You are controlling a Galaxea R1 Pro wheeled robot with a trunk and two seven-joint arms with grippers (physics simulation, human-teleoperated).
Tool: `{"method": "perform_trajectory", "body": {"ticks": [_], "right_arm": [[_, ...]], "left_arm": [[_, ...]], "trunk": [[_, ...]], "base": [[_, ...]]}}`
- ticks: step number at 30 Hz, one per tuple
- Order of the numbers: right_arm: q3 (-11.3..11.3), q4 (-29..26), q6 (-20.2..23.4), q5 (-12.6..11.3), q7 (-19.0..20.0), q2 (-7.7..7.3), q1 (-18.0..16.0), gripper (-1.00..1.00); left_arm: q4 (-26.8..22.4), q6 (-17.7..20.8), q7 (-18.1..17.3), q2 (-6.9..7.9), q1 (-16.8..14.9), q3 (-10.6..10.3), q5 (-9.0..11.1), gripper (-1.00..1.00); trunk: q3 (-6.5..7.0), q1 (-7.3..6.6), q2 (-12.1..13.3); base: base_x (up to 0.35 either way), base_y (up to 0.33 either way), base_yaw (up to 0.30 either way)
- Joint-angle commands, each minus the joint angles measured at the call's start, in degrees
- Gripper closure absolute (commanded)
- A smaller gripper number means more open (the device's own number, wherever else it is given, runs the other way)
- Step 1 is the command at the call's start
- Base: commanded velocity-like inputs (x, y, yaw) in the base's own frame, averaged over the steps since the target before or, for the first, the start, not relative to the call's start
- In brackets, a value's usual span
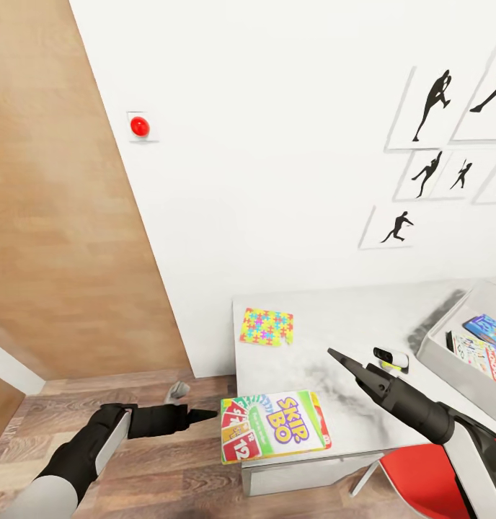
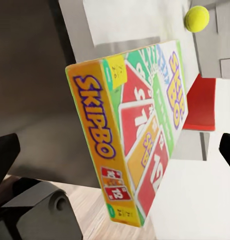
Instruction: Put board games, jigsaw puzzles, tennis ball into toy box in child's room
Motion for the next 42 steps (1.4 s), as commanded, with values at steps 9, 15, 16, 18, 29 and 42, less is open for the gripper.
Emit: {"method": "perform_trajectory", "body": {"ticks": [9, 15, 16, 18, 29, 42], "right_arm": [[0.1, 0.0, 0.4, -0.3, 0.0, 0.02, 0.0, -1.00], [0.1, 0.0, 0.4, -0.3, 0.0, 0.02, 0.0, -1.00], [0.1, 0.0, 0.4, -0.3, 0.0, 0.02, 0.0, -1.00], [0.1, 0.0, 0.4, -0.3, 0.0, 0.02, 0.0, -1.00], [0.1, 0.0, 0.4, -0.3, 0.0, 0.02, 0.0, -1.00], [0.1, 0.0, 0.4, -0.3, 0.0, 0.02, 0.0, -1.00]], "left_arm": [[0.0, 0.4, -0.3, 0.09, 0.0, -0.2, 0.4, -1.00], [0.0, 0.4, -0.4, 0.09, 0.0, -0.2, 0.4, -1.00], [0.0, 0.4, -0.4, 0.09, 0.0, -0.2, 0.4, -1.00], [0.0, 0.4, -0.4, 0.09, 0.0, -0.2, 0.4, -1.00], [0.0, 0.4, -0.4, 0.14, 0.0, -0.1, 0.4, -1.00], [0.0, 0.4, -0.4, 0.17, 0.0, 0.1, 0.4, -1.00]], "trunk": [[-0.10, 0.03, -0.1], [-0.10, 0.03, -0.1], [-0.10, 0.03, -0.1], [-0.10, 0.03, -0.1], [-0.10, 0.03, -0.1], [-0.28, 0.25, -0.5]], "base": [[0.000, -0.017, 0.000], [0.000, -0.168, 0.000], [0.000, -0.076, 0.000], [0.000, -0.055, 0.000], [0.000, -0.013, 0.000], [0.000, 0.000, 0.000]]}}
